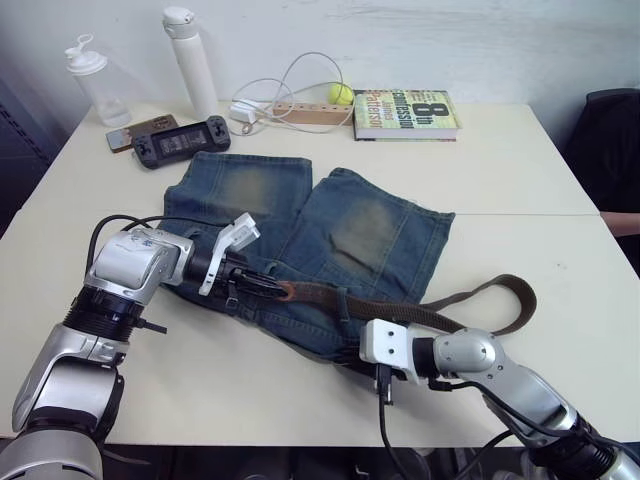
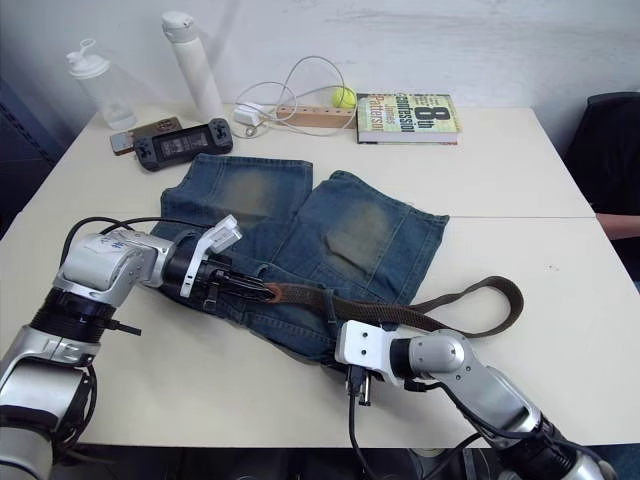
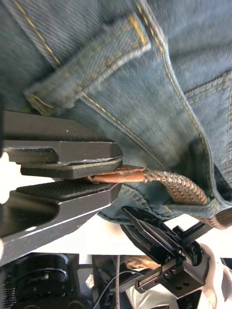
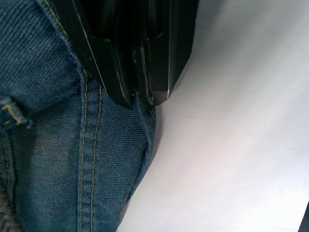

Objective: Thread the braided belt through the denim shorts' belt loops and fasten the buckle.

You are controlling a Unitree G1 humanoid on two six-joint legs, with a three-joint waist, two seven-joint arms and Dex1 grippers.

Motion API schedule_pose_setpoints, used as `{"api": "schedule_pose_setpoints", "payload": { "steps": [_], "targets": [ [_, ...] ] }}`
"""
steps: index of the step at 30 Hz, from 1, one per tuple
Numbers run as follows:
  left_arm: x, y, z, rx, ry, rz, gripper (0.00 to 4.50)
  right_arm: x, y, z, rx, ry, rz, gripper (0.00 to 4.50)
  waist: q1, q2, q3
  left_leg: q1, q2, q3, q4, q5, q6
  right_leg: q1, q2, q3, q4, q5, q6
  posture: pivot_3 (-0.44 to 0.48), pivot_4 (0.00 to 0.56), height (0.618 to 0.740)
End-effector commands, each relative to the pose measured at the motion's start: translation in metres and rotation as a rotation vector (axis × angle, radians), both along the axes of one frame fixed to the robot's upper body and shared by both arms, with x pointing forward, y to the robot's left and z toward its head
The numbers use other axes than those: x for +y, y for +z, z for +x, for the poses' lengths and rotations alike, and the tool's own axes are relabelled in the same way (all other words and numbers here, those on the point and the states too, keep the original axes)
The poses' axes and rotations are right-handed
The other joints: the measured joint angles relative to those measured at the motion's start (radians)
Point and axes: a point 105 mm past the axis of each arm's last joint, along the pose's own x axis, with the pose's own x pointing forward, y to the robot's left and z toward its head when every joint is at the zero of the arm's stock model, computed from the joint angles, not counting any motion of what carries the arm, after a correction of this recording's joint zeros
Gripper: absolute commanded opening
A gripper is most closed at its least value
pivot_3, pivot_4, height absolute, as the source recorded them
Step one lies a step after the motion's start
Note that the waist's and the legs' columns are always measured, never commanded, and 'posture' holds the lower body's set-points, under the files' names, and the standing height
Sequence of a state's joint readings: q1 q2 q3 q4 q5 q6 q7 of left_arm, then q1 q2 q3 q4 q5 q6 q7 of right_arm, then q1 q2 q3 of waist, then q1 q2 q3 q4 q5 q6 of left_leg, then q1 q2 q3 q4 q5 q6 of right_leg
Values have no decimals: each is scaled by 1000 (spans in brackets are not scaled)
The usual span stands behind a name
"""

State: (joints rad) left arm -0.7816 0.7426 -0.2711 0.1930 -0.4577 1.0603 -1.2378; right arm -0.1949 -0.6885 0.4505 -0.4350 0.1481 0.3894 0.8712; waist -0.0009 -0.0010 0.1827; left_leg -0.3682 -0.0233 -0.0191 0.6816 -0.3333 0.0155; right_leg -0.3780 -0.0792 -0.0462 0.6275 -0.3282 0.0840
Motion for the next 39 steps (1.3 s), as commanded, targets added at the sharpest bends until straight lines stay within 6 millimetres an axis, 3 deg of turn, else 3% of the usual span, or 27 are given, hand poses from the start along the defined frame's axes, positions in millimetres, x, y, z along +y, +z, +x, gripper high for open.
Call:
{"api": "schedule_pose_setpoints", "payload": {
  "steps": [1, 9, 14, 22, 26, 29, 31, 39],
  "targets": [
    [4, 17, 12, -76, 37, -28, 61, -20, -27, 10, 67, -105, -95, 0, -1, 0, 0, 0, 0, 0, 0, 0, 0, 0, 0, 0, 0, 0, 0, 0, 150, 735],
    [21, 16, 25, -132, 46, 54, 61, -22, -27, 9, 73, -105, -98, 0, -1, 0, 0, 0, 0, 0, 0, 0, 0, -1, 0, 0, 0, 0, 0, 0, 150, 735],
    [16, 19, 27, -133, 11, 54, 61, -20, -27, 9, 72, -98, -99, 0, 0, -1, -1, -1, 0, 0, 0, 0, 0, -1, 0, 0, 0, 0, 0, 0, 150, 735],
    [32, 30, 18, -136, 0, 48, 3087, -25, -24, 9, 65, -98, -105, 0, -2, -1, -1, -1, 0, 0, 0, 0, 0, -1, 0, 0, 0, 0, 0, 0, 150, 735],
    [50, 43, 2, -231, -59, 75, 4464, -48, -12, 13, 28, -105, -121, 0, 0, 0, 0, -2, 0, 0, -1, 0, 1, -2, -1, 0, 0, 0, 0, 0, 150, 735],
    [51, 52, -13, -294, -121, 31, 4464, -69, 0, 16, -13, -88, -150, 0, 13, 0, 0, -2, -1, 0, -1, -2, 3, -1, -2, 0, -2, 0, 0, 0, 150, 735],
    [43, 56, -19, -353, -142, -20, 4464, -93, 7, 23, -56, -67, -215, 0, 27, 0, 0, -2, -2, -1, 0, -3, 5, 0, -3, 0, -3, 0, 0, 0, 150, 735],
    [14, 37, -47, -438, -224, -81, 4464, -178, 27, 47, -129, 19, -402, 0, 22, 1, 1, -3, -6, -2, 0, -5, 9, 2, -6, 0, -6, 0, 1, 0, 150, 735]
  ]
}}
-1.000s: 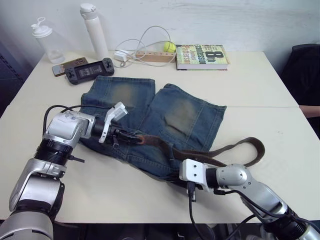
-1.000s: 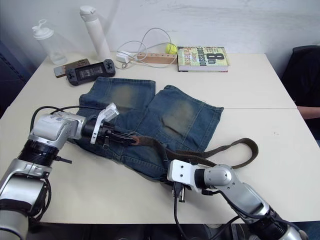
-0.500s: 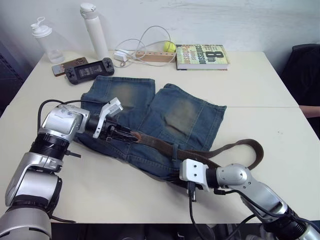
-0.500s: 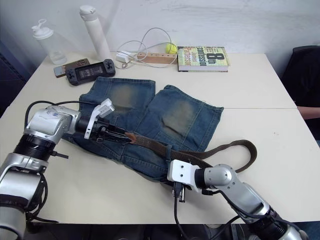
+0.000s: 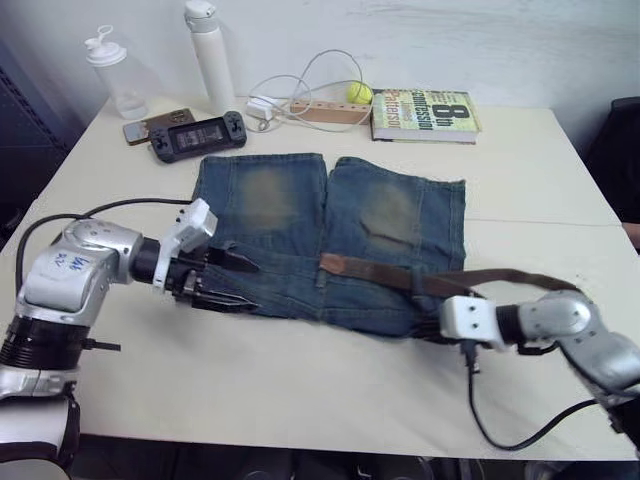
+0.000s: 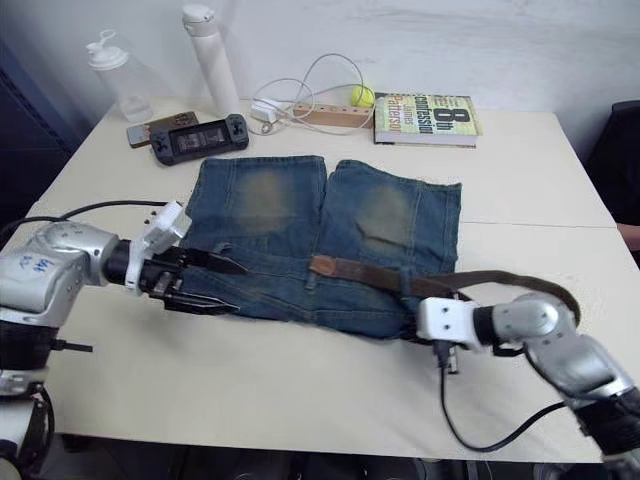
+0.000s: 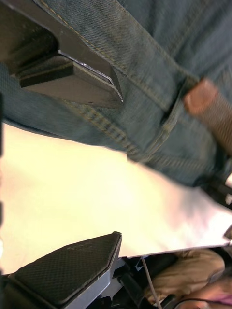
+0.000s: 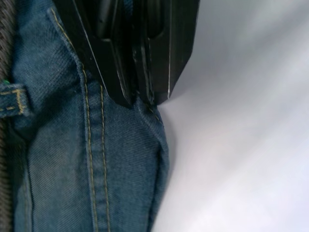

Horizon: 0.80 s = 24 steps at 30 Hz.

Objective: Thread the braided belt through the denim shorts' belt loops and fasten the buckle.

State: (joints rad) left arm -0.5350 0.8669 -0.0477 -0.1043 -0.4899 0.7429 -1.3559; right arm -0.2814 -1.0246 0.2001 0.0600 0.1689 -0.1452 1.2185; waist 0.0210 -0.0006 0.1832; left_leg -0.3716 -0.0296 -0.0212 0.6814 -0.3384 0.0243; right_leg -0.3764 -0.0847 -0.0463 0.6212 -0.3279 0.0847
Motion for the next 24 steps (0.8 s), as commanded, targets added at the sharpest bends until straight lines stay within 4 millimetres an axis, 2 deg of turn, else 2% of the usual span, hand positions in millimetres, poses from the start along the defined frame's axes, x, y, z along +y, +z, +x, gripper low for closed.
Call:
{"api": "schedule_pose_setpoints", "payload": {
  "steps": [1, 4, 12, 17, 20, 21, 22, 24],
  "targets": [
    [-10, 3, -10, -67, -37, -25, 4464, -46, 3, 5, 11, -6, -115, 0, 0, 1, 1, 0, 0, 0, 0, 0, 0, 0, 0, 0, 0, 0, 0, 0, 150, 735],
    [-15, -2, -15, -69, -45, -25, 4464, -65, 6, 8, 21, 16, -152, 0, 1, 2, 1, 0, 0, 1, 1, 0, -1, 0, 0, -1, 0, 0, 0, 0, 150, 735],
    [-22, -14, -15, -81, -54, -24, 4464, -93, 8, 12, 24, 4, -210, 0, 0, 4, 2, 0, 1, 1, 1, 1, -1, 0, 1, -1, 0, 0, 0, 0, 150, 735],
    [-22, -24, -10, -122, -53, 27, 4500, -94, 28, 10, 26, -28, -185, 2222, 1, 6, 4, 0, 1, 1, 1, 1, -1, 0, 1, -1, 0, 0, 0, 0, 150, 735],
    [-21, -25, -6, -150, -36, 19, 4500, -99, 53, 10, -17, -111, -136, 3605, 0, 10, 6, 0, 1, 1, 1, 1, -2, 0, 1, -1, 1, 0, 0, 0, 150, 735],
    [-21, -24, -4, -157, -30, 4, 4500, -100, 62, 11, -36, -139, -112, 4212, 0, 11, 7, 0, 1, 1, 1, 1, -2, 0, 1, -1, 1, 0, 0, 0, 150, 735],
    [-23, -20, -2, -179, -22, -17, 4500, -102, 73, 12, -31, -203, -70, 4477, 0, 12, 7, 0, 1, 2, 1, 1, -2, 0, 1, -1, 1, 0, 0, 0, 150, 735],
    [-29, -13, 4, -230, -7, -64, 4500, -100, 87, 13, -14, -303, 27, 4477, 1, 13, 7, 0, 2, 2, 1, 1, -2, 0, 1, -1, 1, 0, 0, 0, 150, 735]
  ]
}}
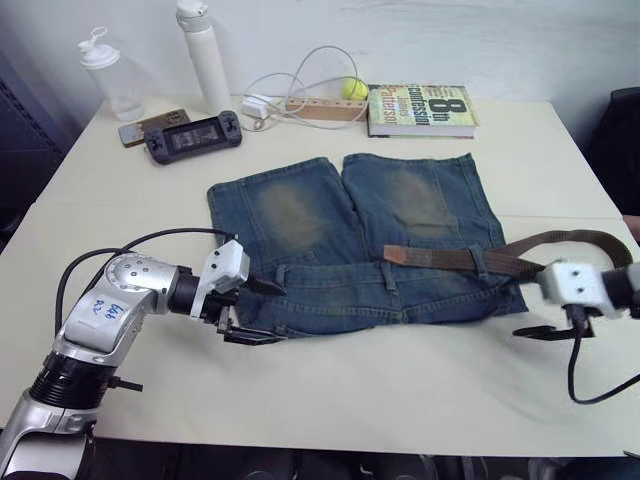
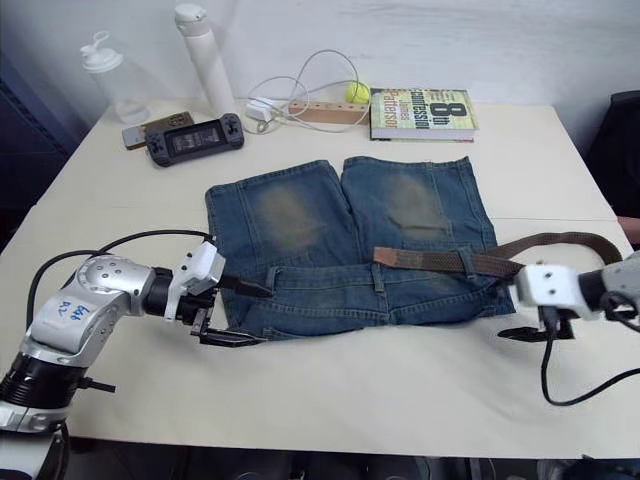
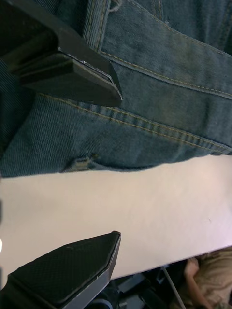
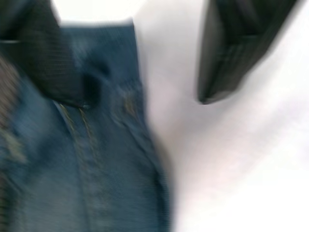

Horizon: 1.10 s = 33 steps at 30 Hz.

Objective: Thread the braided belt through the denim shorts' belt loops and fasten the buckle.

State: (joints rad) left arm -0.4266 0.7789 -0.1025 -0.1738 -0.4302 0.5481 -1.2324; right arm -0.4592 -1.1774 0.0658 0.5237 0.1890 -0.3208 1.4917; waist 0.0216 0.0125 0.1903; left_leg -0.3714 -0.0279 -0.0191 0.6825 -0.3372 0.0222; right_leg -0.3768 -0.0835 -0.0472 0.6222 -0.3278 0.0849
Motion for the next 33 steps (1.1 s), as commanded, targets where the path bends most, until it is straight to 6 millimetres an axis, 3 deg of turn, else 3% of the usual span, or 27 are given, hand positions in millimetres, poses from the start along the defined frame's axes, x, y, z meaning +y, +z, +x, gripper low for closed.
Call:
{"api": "schedule_pose_setpoints", "payload": {
  "steps": [1, 3, 7, 10, 14, 27, 33],
  "targets": [
    [-9, 19, 10, -115, 22, -90, 4500, 4, 42, 3, -45, -171, 178, 4477, 1, 0, 0, 0, 1, 0, 0, 0, 0, 0, 0, 0, 0, 0, 0, 0, 150, 735],
    [-17, 30, 16, -159, 37, -148, 4500, 26, 51, 4, 11, -284, 426, 4477, 1, -1, 0, 0, 2, 0, 0, 1, -2, 0, 2, -1, 0, 0, 0, 0, 150, 735],
    [-30, 41, 23, -225, 49, -192, 4500, 63, 40, 11, 63, -550, 761, 4477, -1, -3, 0, 0, 6, -1, 0, 1, -5, 0, 5, -2, 3, 0, 0, 0, 150, 735],
    [-34, 42, 23, -228, 56, -188, 4500, 91, 28, 11, 327, -681, 1061, 4477, 0, -2, 0, 0, 5, 1, 0, 2, -6, -1, 5, -1, 5, 0, 0, 0, 150, 735],
    [-37, 42, 25, -235, 86, -189, 4500, 99, 24, 16, 470, -793, 1339, 4477, 1, -1, 0, 0, 5, 0, -1, 2, -6, -2, 5, -1, 5, 0, 0, 0, 150, 735],
    [-34, 39, 25, -229, 143, -182, 4500, 98, -2, 9, 696, -1004, 1529, 4477, -8, -1, 0, -2, 5, 1, -1, 1, -4, -3, 5, 0, 5, 0, 0, 0, 150, 735],
    [-37, 39, 27, -232, 148, -180, 4500, 91, -3, 24, 664, -1068, 1612, 4477, -20, -1, 0, -2, 5, 1, -1, 2, -4, -3, 5, 1, 6, 0, 0, 0, 150, 735]
  ]
}}
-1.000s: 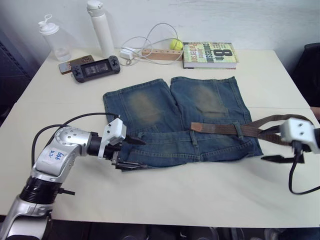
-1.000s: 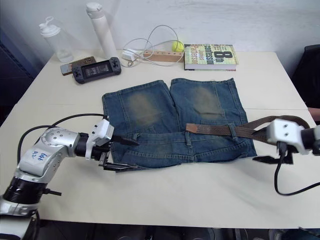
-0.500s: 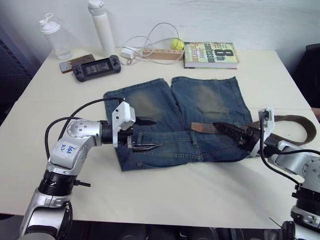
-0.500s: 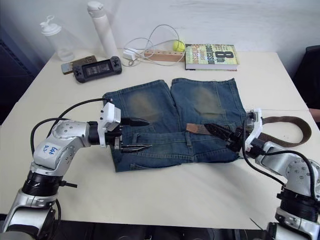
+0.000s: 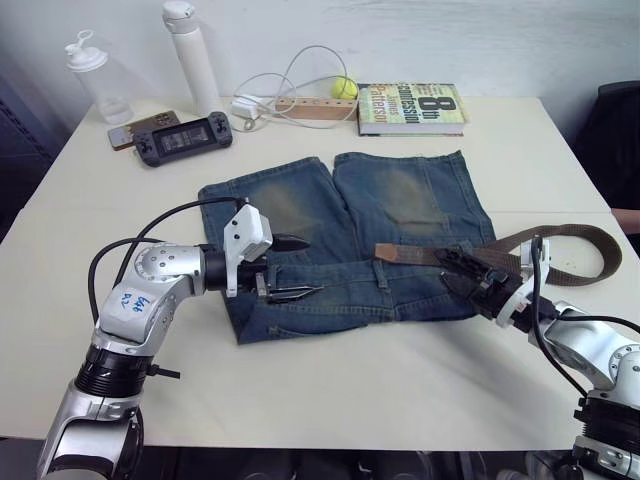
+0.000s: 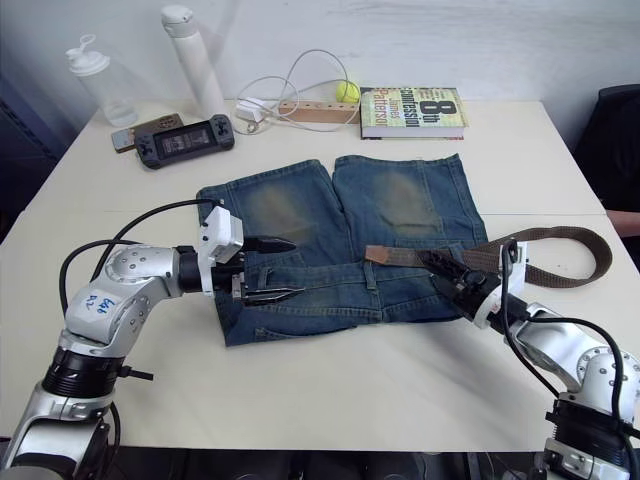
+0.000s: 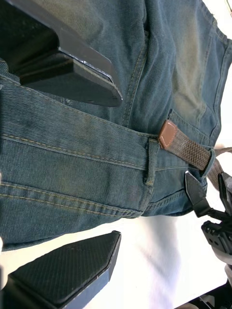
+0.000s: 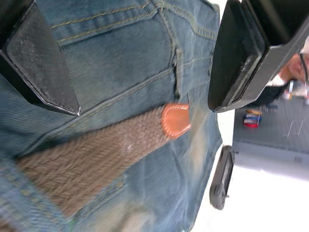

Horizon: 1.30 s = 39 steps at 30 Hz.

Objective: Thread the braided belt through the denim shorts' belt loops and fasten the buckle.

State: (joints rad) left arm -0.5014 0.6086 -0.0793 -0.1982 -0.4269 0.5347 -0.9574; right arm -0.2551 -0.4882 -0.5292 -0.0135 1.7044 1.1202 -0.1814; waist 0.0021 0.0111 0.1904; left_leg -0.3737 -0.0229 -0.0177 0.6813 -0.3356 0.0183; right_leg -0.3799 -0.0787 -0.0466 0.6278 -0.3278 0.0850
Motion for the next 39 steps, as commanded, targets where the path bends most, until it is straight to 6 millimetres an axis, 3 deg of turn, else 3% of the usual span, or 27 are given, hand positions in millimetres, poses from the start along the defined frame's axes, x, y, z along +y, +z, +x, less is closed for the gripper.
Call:
{"api": "schedule_pose_setpoints", "payload": {
  "steps": [1, 8, 15, 23, 28, 31, 37, 39],
  "targets": [
    [-5, 9, -4, -47, -12, -3, 4500, -3, 5, 5, -26, -36, 22, 4477, -1, 0, 0, 0, 0, 0, 0, 0, 0, 0, 0, 0, 0, 0, 0, 0, 150, 735],
    [-6, 9, -5, -46, -10, 0, 4500, 4, -3, 14, -22, -71, 60, 4477, -2, 0, 0, 0, 0, 0, 0, 0, 0, 0, 0, 0, 0, 0, 0, 0, 150, 735],
    [-8, 10, -4, -48, 0, -2, 4500, 31, 0, 20, -88, -42, 140, 4477, -7, 0, 0, 1, 1, 0, -1, 0, 0, 0, 0, 1, 0, 0, 0, 0, 150, 735],
    [-12, 22, -8, -97, -17, 0, 4500, 55, -25, 29, -63, -39, 146, 4477, -8, 0, -1, 1, 1, 0, -2, 0, 0, -1, 0, 1, 0, 0, 0, 0, 150, 735],
    [-10, 18, -6, -97, 4, 12, 4500, 52, -37, 43, -55, -90, 136, 4477, -22, -1, -1, 3, 1, 1, -3, 1, -1, -1, 1, 2, 1, 0, 0, 0, 150, 735],
    [-9, 16, -4, -99, 19, 14, 4500, 53, -45, 48, -33, -108, 142, 3755, -25, -2, -2, 3, 1, 0, -3, 1, -1, -1, 1, 2, 1, 0, 0, 0, 150, 735],
    [-10, 14, -1, -99, 29, 14, 4500, 52, -38, 54, -44, -118, 193, 729, -30, -6, -4, 3, 1, 0, -3, 1, -1, 0, 1, 2, 1, 0, 0, 0, 150, 735],
    [-9, 13, 0, -100, 35, 15, 4500, 49, -34, 51, -52, -108, 197, 94, -29, -8, -5, 4, 1, 0, -3, 1, -2, 1, 1, 2, 1, 0, 0, 0, 150, 735]
  ]
}}
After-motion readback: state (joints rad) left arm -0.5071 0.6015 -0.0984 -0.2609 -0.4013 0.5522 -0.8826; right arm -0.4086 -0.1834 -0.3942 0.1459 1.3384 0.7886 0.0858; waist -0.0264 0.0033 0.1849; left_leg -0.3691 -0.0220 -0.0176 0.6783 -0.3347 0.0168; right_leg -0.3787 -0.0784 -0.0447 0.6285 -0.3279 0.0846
